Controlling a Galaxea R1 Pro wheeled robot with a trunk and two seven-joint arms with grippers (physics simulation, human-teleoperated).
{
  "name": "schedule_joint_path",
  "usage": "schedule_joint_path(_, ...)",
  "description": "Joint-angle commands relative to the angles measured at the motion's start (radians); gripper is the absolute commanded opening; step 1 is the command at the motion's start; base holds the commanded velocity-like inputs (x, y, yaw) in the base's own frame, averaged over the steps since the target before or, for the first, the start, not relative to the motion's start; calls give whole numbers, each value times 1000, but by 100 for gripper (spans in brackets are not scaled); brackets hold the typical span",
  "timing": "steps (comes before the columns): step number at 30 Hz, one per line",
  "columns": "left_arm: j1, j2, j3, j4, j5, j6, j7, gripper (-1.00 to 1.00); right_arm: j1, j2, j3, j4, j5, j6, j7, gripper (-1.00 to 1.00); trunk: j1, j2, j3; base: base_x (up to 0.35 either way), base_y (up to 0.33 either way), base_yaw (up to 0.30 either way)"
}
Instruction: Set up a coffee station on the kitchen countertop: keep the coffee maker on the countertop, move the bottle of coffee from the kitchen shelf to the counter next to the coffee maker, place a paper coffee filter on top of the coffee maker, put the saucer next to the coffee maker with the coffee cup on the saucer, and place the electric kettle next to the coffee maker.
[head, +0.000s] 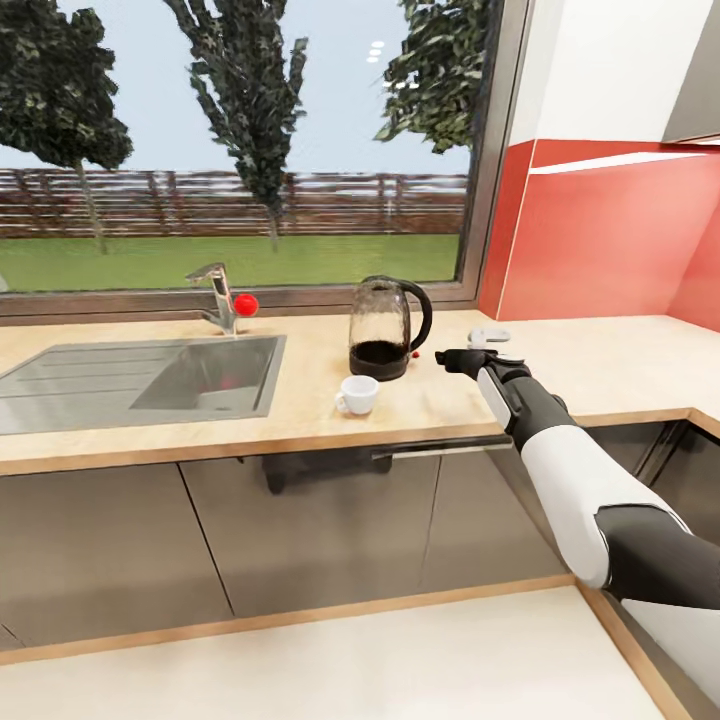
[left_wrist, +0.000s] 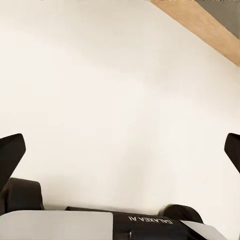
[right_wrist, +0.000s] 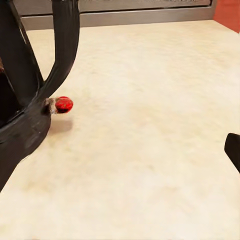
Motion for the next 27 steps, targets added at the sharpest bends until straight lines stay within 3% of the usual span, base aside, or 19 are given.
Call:
schedule_joint_path(1, -1, 0, 0, 0, 3, 3, -4, 100, 0, -1, 3, -1, -7, 5, -1, 100, 0, 0, -1, 186, 0, 0)
schedule_joint_path(5, -1, 0, 0, 0, 3, 3, -4, 100, 0, 13, 27, -2, -7, 5, -17, 100, 0, 0, -1, 111, 0, 0)
schedule_joint_path(8, -1, 0, 0, 0, 3, 4, -4, 100, -2, 39, 53, -6, -8, 7, -90, 100, 0, 0, -1, 22, 0, 0)
schedule_joint_path(12, -1, 0, 0, -1, 3, 5, -4, 100, -21, 51, 63, -12, -9, 11, -132, 100, 0, 0, -1, 7, 0, 0)
schedule_joint_path(17, -1, 0, 0, 0, 3, 5, -4, 100, -63, 52, 64, -11, -9, 16, -137, 100, 0, 0, -1, 0, 0, 0)
schedule_joint_path(27, -1, 0, 0, 0, 3, 5, -4, 100, -69, 52, 67, -9, -9, 16, -138, 100, 0, 0, -1, 76, 0, 0)
